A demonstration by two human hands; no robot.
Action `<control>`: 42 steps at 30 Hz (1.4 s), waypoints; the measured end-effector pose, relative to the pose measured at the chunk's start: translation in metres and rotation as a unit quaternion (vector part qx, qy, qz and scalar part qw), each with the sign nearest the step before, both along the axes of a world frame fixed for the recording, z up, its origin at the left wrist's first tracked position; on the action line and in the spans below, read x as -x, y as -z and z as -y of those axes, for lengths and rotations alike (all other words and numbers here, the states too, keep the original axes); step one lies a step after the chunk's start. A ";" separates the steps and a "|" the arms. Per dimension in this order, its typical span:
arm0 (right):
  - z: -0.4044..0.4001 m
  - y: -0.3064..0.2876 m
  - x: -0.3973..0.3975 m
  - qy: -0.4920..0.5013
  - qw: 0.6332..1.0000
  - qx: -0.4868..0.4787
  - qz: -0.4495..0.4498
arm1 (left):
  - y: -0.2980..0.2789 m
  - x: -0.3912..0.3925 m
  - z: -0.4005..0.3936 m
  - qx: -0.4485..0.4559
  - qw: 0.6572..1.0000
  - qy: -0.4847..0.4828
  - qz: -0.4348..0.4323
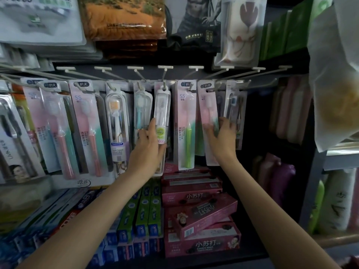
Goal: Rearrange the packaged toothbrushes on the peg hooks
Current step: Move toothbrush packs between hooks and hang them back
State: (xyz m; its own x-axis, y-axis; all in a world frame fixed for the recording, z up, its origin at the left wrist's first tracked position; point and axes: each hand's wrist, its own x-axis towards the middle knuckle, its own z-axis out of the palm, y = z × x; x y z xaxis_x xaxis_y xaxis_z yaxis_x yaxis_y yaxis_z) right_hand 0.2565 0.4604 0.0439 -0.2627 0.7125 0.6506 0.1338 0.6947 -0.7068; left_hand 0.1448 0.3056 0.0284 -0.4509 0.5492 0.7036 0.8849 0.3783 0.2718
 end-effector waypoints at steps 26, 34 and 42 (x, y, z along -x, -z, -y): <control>-0.017 -0.022 -0.050 -0.091 0.987 -0.078 0.107 | 0.005 0.014 0.005 -0.035 0.998 0.043 0.019; -0.019 -0.017 -0.037 -0.091 0.994 0.051 0.003 | 0.006 0.017 0.006 -0.030 0.999 0.039 0.009; 0.015 -0.006 -0.010 0.001 0.993 -0.118 0.017 | 0.007 0.016 0.005 -0.036 0.999 0.037 0.003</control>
